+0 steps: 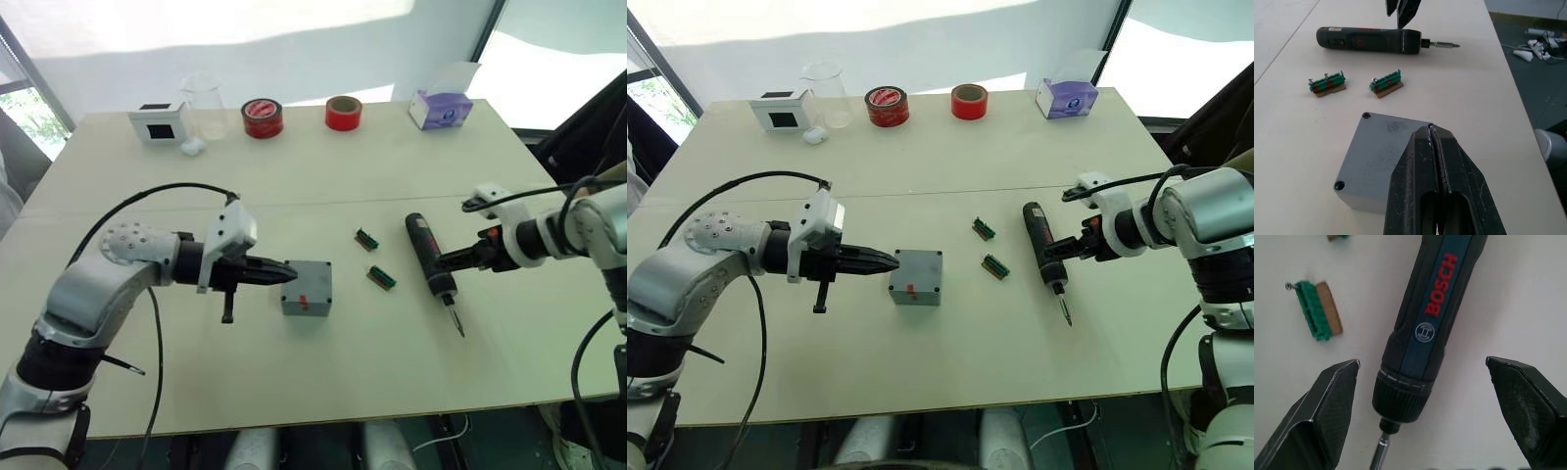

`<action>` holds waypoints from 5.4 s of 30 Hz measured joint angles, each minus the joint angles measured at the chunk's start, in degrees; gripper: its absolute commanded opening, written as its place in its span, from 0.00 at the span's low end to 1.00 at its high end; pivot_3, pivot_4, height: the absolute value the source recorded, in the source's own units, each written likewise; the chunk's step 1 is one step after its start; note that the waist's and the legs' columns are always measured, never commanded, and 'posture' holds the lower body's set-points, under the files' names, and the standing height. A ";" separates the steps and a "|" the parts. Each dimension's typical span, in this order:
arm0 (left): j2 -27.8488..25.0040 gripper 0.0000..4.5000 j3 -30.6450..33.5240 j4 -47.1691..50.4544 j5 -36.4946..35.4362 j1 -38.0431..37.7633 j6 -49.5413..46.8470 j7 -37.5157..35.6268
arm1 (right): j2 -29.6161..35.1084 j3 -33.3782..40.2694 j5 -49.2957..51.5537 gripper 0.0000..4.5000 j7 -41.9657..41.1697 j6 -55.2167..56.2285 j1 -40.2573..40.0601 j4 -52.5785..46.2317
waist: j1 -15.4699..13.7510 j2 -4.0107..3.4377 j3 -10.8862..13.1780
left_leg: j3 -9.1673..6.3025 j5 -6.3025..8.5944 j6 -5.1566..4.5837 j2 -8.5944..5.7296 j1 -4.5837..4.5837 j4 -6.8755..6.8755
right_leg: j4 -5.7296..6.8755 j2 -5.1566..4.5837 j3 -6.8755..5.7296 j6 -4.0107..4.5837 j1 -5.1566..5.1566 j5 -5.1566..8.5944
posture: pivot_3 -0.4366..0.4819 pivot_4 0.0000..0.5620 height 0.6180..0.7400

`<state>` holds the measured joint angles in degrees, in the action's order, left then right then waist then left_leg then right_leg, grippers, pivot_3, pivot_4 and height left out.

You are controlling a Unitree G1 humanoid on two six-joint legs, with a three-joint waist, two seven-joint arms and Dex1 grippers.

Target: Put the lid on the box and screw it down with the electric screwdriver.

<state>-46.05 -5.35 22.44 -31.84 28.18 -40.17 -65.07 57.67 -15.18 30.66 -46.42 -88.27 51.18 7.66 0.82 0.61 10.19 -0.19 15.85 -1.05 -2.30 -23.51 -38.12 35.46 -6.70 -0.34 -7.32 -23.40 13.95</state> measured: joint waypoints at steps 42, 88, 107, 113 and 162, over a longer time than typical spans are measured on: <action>-3.75 0.00 2.10 -3.17 -1.97 -3.08 -1.38 3.14 | -24.13 26.26 -8.74 0.40 15.17 32.96 2.54 -0.13 | -0.20 -0.40 0.24 | 0.02 -0.49 0.80 0.07 -1.19 0.05 | 0.66 0.17 0.05 0.03 -1.40 -0.06 | 0.48 0.27 1.00; 7.52 0.00 -10.58 -13.49 13.81 3.85 9.69 0.49 | -45.88 13.33 -3.55 0.40 22.29 59.90 -30.26 -29.83 | -0.09 -0.41 0.17 | -0.06 -0.35 0.49 0.03 -0.75 -0.17 | 0.76 0.21 0.04 0.03 -0.96 -0.07 | 0.48 0.27 1.00; 6.75 0.00 -10.52 -12.53 13.78 1.36 8.53 -0.12 | -44.76 8.11 -9.79 0.40 24.02 61.81 -33.55 -30.99 | -0.15 -0.10 -0.80 | -0.09 -0.18 0.24 0.05 0.39 -0.04 | 0.55 0.22 0.04 0.10 0.18 0.04 | 0.48 0.27 1.00; 6.71 0.00 -10.61 -12.55 13.91 0.63 8.43 0.05 | -43.27 6.63 -11.87 0.40 23.27 64.58 -35.27 -31.22 | -0.21 -0.05 -1.10 | -0.09 -0.10 0.15 0.05 0.99 0.06 | 0.42 0.21 0.04 0.15 0.80 0.13 | 0.48 0.27 1.00; 8.31 0.00 -9.32 -13.43 13.75 -0.53 9.60 0.52 | -36.73 13.39 -3.28 0.40 21.00 49.86 -23.73 -31.61 | -0.69 -0.24 -1.07 | -0.24 0.01 0.02 -0.03 0.84 0.23 | -0.01 -0.14 -0.11 0.40 0.74 0.31 | 0.48 0.27 1.00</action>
<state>-37.74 -14.67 9.01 -18.09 27.65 -30.57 -64.55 20.94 -1.79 27.38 -25.41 -38.41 27.44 -23.95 0.14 0.38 9.12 -0.43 15.86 -1.03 -2.33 -22.67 -37.89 35.44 -6.83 -0.45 -6.93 -22.66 14.27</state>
